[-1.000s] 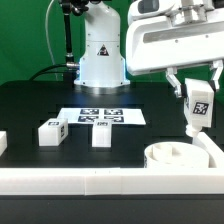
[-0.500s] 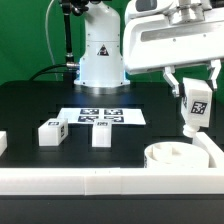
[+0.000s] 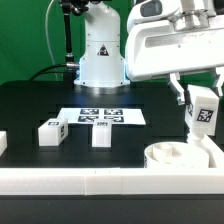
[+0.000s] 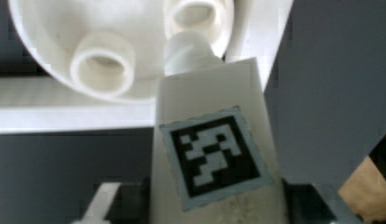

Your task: Assemble stool

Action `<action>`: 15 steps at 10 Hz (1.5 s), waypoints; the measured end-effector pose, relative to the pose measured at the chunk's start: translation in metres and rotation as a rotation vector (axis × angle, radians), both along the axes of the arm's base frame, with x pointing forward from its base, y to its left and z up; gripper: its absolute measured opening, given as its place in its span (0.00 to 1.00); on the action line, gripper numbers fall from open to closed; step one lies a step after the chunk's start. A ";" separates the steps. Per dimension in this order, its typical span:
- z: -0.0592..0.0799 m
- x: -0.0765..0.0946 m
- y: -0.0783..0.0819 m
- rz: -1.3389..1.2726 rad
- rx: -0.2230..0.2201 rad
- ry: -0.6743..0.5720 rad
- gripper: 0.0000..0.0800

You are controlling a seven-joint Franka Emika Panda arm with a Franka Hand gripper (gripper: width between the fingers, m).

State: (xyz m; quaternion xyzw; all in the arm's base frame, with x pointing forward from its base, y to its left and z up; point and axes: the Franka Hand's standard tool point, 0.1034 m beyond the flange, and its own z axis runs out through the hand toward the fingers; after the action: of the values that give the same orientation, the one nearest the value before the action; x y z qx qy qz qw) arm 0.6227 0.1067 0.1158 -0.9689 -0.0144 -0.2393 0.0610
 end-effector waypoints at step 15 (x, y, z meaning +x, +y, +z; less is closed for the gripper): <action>-0.019 -0.014 0.006 0.005 0.004 -0.046 0.41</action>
Offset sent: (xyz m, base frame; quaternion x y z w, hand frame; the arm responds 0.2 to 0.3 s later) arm -0.0186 0.0152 -0.0075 0.0533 0.0522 0.0499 0.9960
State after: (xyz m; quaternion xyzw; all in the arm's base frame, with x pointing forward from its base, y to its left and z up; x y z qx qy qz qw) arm 0.6092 0.1130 0.0973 -0.9630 -0.0177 -0.2615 0.0631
